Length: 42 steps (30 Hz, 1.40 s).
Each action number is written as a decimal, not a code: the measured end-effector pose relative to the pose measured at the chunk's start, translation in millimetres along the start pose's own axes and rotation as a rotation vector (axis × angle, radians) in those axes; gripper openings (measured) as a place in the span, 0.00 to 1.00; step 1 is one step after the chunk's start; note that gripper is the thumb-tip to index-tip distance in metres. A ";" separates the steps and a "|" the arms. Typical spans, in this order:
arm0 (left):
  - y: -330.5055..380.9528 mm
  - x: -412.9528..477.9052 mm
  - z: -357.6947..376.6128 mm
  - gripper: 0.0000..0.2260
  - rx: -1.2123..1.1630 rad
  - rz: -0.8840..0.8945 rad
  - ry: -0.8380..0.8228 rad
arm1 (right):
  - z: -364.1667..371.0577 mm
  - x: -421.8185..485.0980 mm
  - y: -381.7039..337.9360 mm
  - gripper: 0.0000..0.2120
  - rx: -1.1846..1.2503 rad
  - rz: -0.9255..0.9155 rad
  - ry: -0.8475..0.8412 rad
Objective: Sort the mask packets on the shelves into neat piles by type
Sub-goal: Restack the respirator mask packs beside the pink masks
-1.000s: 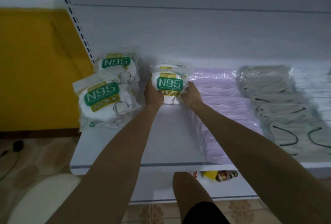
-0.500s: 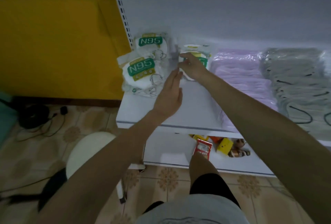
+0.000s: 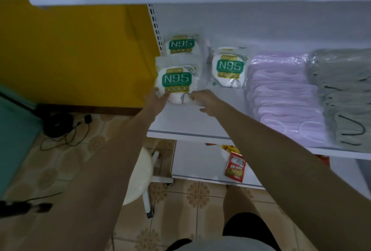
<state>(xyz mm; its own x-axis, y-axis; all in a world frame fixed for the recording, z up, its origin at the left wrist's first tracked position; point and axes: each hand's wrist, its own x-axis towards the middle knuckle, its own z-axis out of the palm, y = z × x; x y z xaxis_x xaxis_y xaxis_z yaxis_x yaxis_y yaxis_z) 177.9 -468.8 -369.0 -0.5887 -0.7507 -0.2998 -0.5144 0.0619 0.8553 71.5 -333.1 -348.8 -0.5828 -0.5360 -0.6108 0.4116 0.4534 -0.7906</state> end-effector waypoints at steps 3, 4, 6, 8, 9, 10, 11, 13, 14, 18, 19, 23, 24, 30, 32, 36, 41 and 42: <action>9.3 3.9 0.7 0.26 0.026 0.066 0.016 | -0.6 4.6 1.3 0.34 0.060 -0.026 0.018; 17.9 0.9 0.5 0.25 0.012 0.071 0.018 | -0.7 7.8 0.6 0.36 0.082 -0.036 0.003; 25.7 2.8 0.8 0.25 -0.026 0.054 0.025 | -0.2 12.5 -3.4 0.37 0.147 -0.024 -0.056; 32.7 2.2 -0.6 0.28 -0.078 0.020 -0.005 | 1.5 20.1 -7.3 0.41 0.187 0.007 -0.127; 34.1 1.7 -3.7 0.28 -0.108 -0.009 -0.052 | 2.1 23.8 -8.7 0.43 0.180 0.025 -0.146; 28.9 7.1 -5.8 0.28 -0.130 -0.027 -0.103 | 2.3 29.0 -8.8 0.43 0.166 0.037 -0.162; 24.4 10.6 -7.1 0.26 -0.144 -0.055 -0.156 | 2.3 33.9 -7.5 0.41 0.154 0.045 -0.183; 16.0 14.3 -8.1 0.23 -0.215 -0.126 -0.188 | 3.6 38.3 -2.5 0.32 0.156 0.037 -0.221; 11.6 14.0 -7.0 0.23 -0.266 -0.148 -0.185 | 4.2 37.5 1.0 0.25 0.168 0.020 -0.223; -4.3 -5.4 2.1 0.27 -0.359 -0.154 -0.241 | -2.1 25.4 21.9 0.19 0.311 -0.133 -0.289; -9.1 -10.6 5.0 0.29 -0.431 -0.168 -0.241 | -6.3 19.2 28.9 0.19 0.297 -0.162 -0.281; -18.3 -25.8 29.1 0.27 -0.542 -0.132 -0.262 | -38.5 -7.3 54.9 0.19 0.211 -0.322 -0.208; -15.0 -29.2 39.1 0.27 -0.544 -0.105 -0.281 | -49.1 -13.5 59.9 0.20 0.185 -0.349 -0.179; 33.9 -13.8 108.1 0.28 -0.465 0.090 -0.391 | -121.2 -21.6 56.1 0.24 0.087 -0.454 0.068; 45.7 2.7 126.2 0.29 -0.451 0.084 -0.443 | -134.7 -12.4 48.4 0.23 0.021 -0.427 0.112; 43.3 15.4 143.7 0.31 -0.302 -0.064 -0.411 | -137.5 8.7 45.3 0.20 -0.083 -0.320 0.142; 29.1 0.6 139.8 0.26 -0.229 -0.018 -0.332 | -133.1 2.8 51.3 0.09 -0.091 -0.239 0.187; 28.3 -0.5 139.5 0.27 -0.211 -0.007 -0.323 | -130.1 -1.8 53.9 0.05 -0.044 -0.240 0.181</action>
<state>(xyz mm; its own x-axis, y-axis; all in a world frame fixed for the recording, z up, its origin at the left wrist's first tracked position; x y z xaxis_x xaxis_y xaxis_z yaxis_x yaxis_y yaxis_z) 76.6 -374.9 -403.7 -0.7690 -0.5030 -0.3945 -0.3993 -0.1040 0.9109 3.6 -215.0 -384.6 -0.7768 -0.4974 -0.3863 0.2188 0.3620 -0.9061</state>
